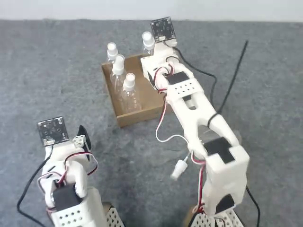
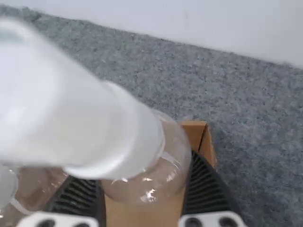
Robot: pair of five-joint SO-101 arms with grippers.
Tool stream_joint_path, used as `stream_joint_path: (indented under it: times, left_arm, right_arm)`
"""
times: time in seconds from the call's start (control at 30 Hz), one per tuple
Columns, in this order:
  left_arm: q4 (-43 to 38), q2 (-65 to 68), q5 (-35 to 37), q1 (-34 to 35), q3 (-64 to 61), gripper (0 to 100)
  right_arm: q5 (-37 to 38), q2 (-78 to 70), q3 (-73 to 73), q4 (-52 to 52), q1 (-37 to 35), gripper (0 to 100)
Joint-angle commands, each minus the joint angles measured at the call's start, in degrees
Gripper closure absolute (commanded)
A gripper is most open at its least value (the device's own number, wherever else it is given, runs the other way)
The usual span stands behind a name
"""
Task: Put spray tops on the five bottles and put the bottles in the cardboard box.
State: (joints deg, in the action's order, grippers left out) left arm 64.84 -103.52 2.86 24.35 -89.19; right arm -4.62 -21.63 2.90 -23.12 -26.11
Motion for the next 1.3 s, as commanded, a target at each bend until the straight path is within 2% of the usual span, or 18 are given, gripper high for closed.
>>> stream_joint_path:
  times: [0.0, 0.23, 0.63, 0.87, 1.03, 1.27]
  left_arm:
    - [-0.18, -1.23, 0.18, 0.18, 0.40, 85]
    - [-0.18, -1.23, 0.18, 0.18, 0.40, 85]
    - [-0.18, -1.23, 0.18, 0.18, 0.40, 85]
    - [-0.09, -1.23, 0.18, 0.18, 0.40, 85]
    - [-0.09, -1.23, 0.18, 0.18, 0.40, 85]
    - [-0.09, -1.23, 0.18, 0.18, 0.40, 85]
  right_arm:
    - [-0.88, -3.30, 7.91, 1.71, 0.66, 99.3]
    - [-0.88, -10.42, 13.36, 1.71, 0.84, 99.3]
    - [-0.88, -13.67, 15.03, 1.71, 0.92, 99.1]
    - [-0.88, -13.93, 14.95, 1.19, 0.75, 82.6]
    - [-0.79, -13.93, 14.95, 1.27, 0.84, 79.5]
    - [-0.70, -13.76, 14.95, 1.10, 0.66, 69.4]
